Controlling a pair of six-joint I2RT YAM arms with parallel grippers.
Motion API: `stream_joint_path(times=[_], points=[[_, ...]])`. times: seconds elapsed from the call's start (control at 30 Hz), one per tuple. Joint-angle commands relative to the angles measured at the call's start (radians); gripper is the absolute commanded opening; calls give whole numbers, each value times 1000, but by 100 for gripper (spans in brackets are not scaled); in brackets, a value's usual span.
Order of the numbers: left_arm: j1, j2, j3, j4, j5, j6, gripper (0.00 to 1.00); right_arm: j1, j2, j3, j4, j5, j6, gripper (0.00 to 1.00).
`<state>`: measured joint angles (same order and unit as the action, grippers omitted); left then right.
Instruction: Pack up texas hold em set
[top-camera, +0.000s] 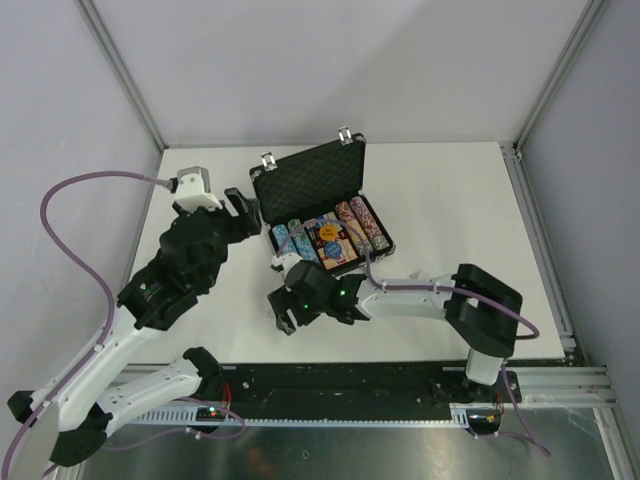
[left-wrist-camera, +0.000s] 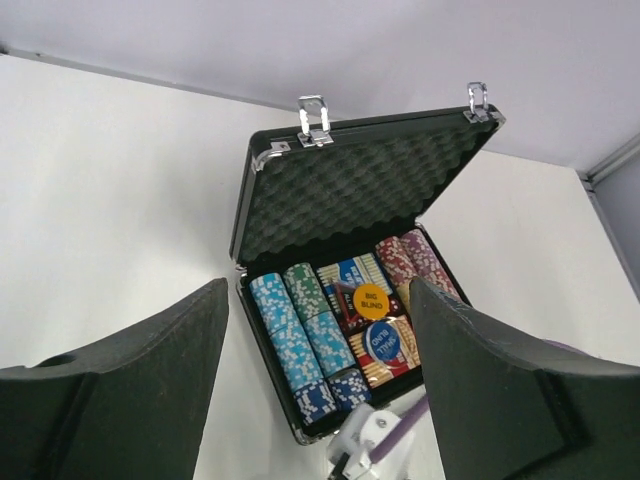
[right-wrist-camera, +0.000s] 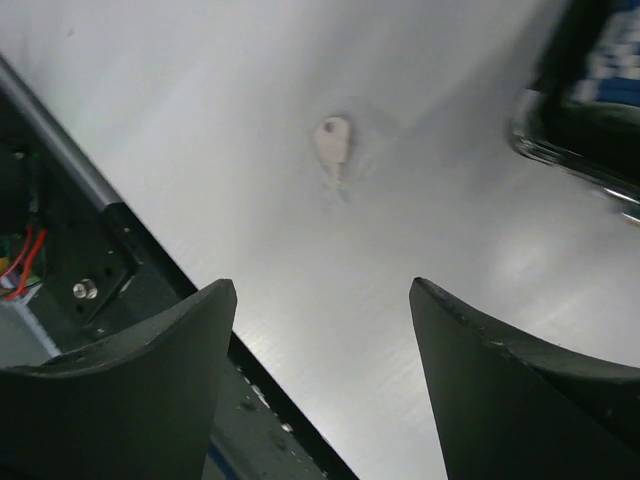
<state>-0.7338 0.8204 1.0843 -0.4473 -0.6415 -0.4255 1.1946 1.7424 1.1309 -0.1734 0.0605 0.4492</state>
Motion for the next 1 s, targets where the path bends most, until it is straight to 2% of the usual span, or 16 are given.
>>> stream_joint_path(times=[0.0,0.2,0.53,0.97], points=[[5,20,15,6,-42,44,78,-42,77,46,179,-264,-8,77],[5,23,8,6,-52,55,78,-63,166,68,224,-304,26,73],[4,7,-9,6,-58,55,80,-74,255,73,290,-245,94,63],[5,4,-10,6,-40,58,81,-98,286,89,237,-96,110,29]])
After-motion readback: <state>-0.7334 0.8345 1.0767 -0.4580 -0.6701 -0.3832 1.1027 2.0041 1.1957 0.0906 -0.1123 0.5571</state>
